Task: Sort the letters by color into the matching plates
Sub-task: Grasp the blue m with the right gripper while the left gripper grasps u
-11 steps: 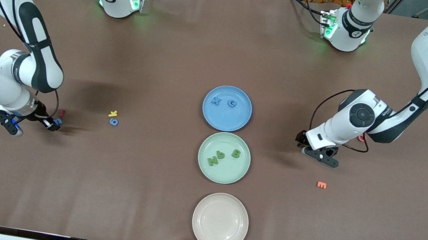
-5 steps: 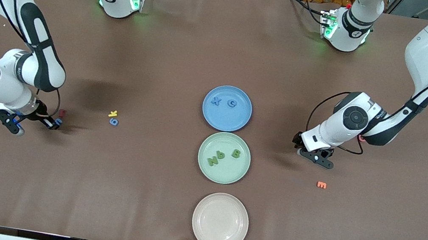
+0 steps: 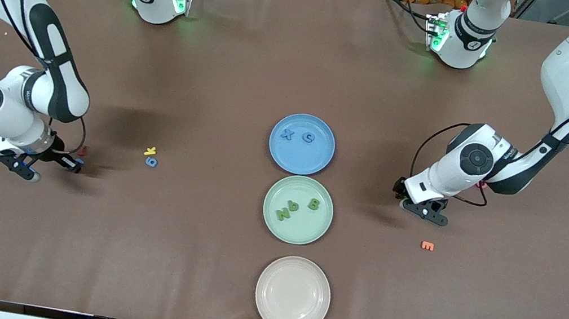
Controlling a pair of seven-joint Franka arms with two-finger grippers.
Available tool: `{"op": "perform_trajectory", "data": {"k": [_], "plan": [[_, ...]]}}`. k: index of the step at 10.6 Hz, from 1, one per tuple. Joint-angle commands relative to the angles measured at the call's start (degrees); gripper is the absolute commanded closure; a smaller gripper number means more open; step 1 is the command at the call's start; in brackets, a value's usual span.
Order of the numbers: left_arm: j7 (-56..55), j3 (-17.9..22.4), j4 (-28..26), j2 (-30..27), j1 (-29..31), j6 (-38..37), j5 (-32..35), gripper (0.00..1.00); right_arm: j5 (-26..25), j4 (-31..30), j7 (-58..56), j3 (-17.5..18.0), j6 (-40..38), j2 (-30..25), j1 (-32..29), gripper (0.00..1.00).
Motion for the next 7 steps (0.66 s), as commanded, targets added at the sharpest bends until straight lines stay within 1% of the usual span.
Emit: {"op": "perform_trajectory", "data": {"k": [1,2,3,5,7], "plan": [[-0.9,-0.1,-0.9,-1.1,0.5,0.2,1.9,0.2,-0.8,6.4,-6.2,0.8,-8.6,0.4,2.4,0.81],[-0.9,-0.1,-1.2,-1.1,0.4,-0.1,1.9,0.23,-1.2,8.8,-5.7,0.8,-12.7,0.5,3.5,0.82],[-1.0,-0.2,-1.3,-1.3,0.4,-0.2,1.9,0.27,-1.2,10.4,-5.4,1.3,-14.8,0.4,5.1,0.82],[-2.9,-1.3,-1.4,-1.9,0.4,-2.2,1.7,0.28,-1.4,12.6,-6.1,1.9,-15.5,0.5,8.5,0.82],[-5.3,-3.2,-1.4,-2.5,0.4,-4.9,1.6,0.28,-1.6,14.1,-6.5,1.9,-17.0,0.6,14.2,0.82]]}}
